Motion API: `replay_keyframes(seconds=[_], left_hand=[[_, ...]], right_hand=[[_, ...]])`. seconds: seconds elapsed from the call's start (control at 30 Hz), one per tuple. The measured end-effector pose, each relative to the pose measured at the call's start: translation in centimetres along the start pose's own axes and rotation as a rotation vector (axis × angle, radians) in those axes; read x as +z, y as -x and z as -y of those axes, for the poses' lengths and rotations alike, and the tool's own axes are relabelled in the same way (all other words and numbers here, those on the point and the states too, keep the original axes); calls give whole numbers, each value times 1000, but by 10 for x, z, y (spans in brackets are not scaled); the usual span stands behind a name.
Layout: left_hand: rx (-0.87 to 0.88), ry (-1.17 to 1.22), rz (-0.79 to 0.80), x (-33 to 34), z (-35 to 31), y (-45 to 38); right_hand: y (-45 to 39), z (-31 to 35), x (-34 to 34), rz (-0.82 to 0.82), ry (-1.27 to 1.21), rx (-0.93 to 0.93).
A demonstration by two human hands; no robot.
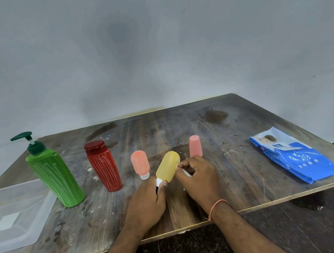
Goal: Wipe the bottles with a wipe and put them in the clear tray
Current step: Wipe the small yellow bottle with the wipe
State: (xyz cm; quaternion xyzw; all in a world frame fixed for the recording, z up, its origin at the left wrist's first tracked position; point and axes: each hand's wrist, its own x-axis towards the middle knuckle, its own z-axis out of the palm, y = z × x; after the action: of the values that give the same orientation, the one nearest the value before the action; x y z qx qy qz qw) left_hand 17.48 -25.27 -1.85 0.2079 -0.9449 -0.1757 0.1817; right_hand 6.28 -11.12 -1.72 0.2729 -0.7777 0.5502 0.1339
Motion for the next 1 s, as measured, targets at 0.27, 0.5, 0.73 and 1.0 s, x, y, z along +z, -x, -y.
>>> replay_keyframes(seconds=[0.27,0.5,0.73,1.0], left_hand=[[10,-39,-1,2,2,0],[24,-73,-9,5,3,0],[69,-91,-20,7,5,1],[62,-99,-22,8,5,2]], right_hand=[[-1,-3,0,11,-43,11],[-5,-4,1,-83,-66,26],[-5,-5,2,-102,-40,100],[-5,-6,1,-83,-69,128]])
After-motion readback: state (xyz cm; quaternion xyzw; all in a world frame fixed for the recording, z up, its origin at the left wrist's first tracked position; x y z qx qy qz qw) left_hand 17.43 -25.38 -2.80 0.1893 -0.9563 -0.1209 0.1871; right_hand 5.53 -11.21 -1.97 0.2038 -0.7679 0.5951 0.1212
